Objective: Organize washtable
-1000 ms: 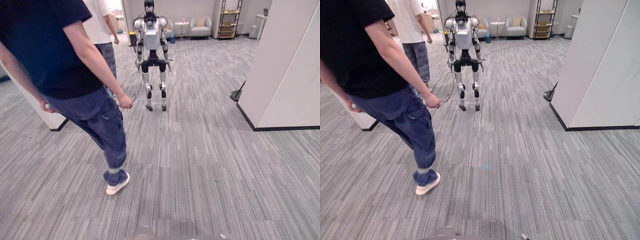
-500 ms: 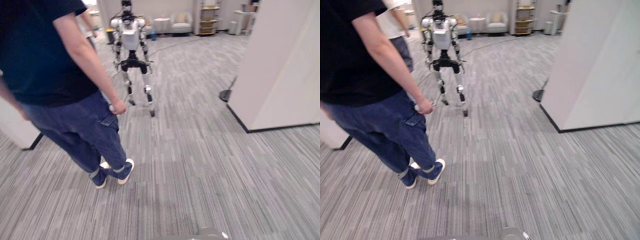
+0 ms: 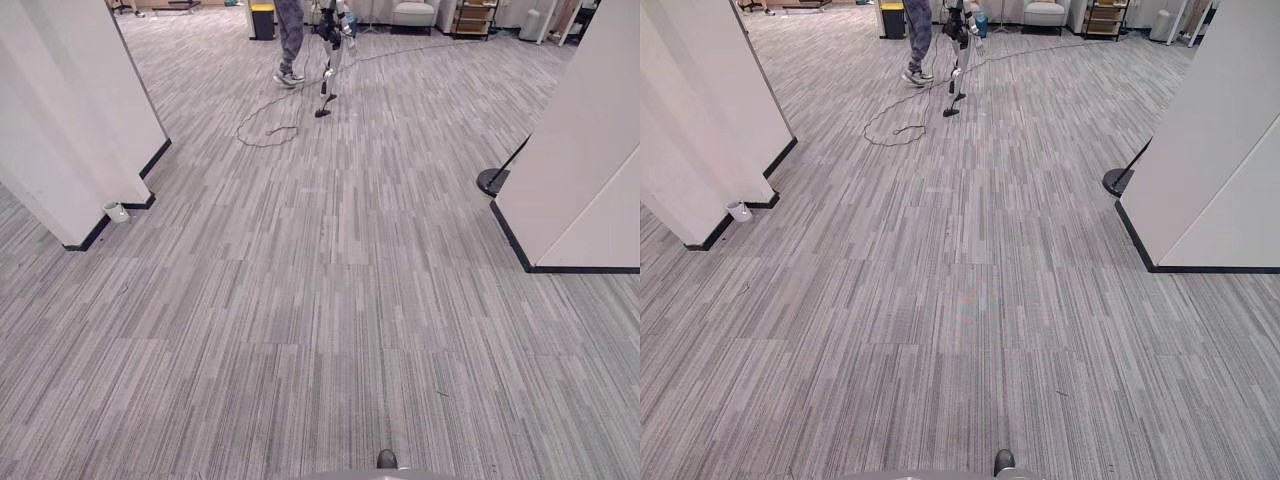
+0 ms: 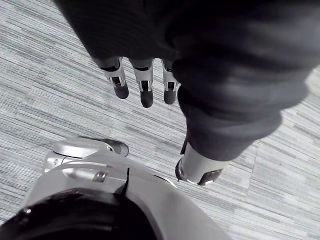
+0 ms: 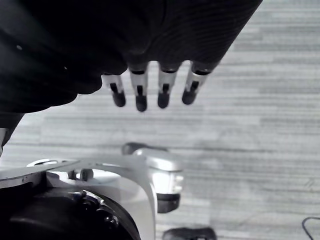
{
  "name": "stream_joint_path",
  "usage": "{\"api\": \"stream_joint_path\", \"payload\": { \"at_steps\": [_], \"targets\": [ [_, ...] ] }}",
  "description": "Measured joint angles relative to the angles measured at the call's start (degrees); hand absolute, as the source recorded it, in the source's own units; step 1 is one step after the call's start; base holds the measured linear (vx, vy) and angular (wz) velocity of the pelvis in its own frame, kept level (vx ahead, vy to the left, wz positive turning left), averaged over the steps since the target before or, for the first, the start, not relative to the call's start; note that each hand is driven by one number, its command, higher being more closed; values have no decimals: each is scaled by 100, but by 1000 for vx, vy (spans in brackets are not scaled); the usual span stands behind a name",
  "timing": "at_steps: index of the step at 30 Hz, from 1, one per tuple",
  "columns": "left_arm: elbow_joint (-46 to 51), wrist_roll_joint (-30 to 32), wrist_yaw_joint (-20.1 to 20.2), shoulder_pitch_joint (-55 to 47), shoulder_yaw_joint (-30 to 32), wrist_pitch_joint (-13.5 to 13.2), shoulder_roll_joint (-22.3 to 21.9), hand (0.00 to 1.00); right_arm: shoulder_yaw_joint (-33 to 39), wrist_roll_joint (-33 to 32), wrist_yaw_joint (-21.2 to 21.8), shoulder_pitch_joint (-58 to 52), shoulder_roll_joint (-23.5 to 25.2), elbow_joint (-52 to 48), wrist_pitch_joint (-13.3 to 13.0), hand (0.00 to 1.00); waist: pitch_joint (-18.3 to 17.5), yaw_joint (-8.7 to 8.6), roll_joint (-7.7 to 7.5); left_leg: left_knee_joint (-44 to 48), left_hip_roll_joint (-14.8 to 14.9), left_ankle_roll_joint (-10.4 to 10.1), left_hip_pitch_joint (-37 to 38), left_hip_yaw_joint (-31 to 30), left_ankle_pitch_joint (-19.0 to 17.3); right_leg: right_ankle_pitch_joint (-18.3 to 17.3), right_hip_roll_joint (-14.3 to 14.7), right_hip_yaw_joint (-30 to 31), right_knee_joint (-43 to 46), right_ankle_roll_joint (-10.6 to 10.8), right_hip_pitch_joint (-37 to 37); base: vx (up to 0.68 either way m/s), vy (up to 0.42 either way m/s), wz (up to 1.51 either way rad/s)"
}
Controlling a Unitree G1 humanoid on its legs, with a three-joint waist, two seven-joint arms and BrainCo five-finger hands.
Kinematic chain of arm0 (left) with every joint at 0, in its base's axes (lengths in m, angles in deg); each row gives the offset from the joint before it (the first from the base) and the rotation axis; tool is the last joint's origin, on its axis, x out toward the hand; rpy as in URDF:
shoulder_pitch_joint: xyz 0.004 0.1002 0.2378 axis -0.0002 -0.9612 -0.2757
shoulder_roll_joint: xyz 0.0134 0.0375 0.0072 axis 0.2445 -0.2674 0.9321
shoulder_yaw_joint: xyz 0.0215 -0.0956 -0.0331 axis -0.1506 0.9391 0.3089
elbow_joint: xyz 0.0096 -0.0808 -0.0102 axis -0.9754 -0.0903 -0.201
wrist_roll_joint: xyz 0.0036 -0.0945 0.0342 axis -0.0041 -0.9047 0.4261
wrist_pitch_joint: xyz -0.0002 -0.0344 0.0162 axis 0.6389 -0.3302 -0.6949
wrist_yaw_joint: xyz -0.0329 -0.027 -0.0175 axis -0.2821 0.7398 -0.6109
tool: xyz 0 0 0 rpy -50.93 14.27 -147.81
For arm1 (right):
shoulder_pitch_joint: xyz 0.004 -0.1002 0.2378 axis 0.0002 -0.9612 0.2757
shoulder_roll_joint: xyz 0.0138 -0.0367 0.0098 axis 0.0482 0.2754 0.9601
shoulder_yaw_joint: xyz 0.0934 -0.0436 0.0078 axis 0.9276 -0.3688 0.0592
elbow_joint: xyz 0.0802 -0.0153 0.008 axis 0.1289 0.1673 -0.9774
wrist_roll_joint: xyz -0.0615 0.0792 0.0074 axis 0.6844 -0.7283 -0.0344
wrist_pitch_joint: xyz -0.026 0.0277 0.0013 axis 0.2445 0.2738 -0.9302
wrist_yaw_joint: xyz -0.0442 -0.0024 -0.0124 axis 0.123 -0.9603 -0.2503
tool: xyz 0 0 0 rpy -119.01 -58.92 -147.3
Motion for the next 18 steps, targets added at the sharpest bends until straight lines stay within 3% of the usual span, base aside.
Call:
{"api": "stream_joint_path", "payload": {
  "at_steps": [10,13,14,15,16,17,18],
  "targets": [
    [-5,-1,-32,-40,87,11,-20,0,990,105,-19,0,112,-11,70,0,-172,-150,83,-491,-162,85,-188,-192,242,-104,-243,-283,33,204,-282,38,25,14],
    [2,7,-23,-32,67,9,-35,0,1235,138,-69,5,127,-33,92,0,-158,-153,120,-501,-167,93,-156,-191,234,-515,-375,-303,1016,275,-682,94,72,7],
    [4,8,-24,-28,51,9,-53,0,1275,157,-81,15,122,-63,90,0,-119,-153,163,-502,-139,95,-71,-144,234,-605,-404,-290,1565,250,-904,99,96,-9],
    [14,23,-23,24,41,10,-125,0,1393,151,-88,20,86,-140,63,0,69,-201,301,-496,-35,165,220,-147,202,-734,-475,-301,2760,312,-1313,93,94,-2],
    [21,54,-25,46,38,10,-137,0,1410,145,-92,-26,55,-207,57,0,115,-277,363,-491,-4,264,321,-156,140,-920,-519,-324,3112,368,-1463,75,79,11],
    [9,90,-27,23,45,16,-137,0,1454,151,-87,-47,69,-282,61,0,165,-380,331,-493,24,412,455,-197,29,-1196,-543,-317,3227,374,-1545,65,67,10],
    [-7,192,-26,21,53,62,-119,0,1494,153,-88,-38,82,-313,50,0,183,-474,312,-487,35,470,603,-165,-104,-1194,-540,-332,2955,373,-1760,61,66,-4]
  ]
}}
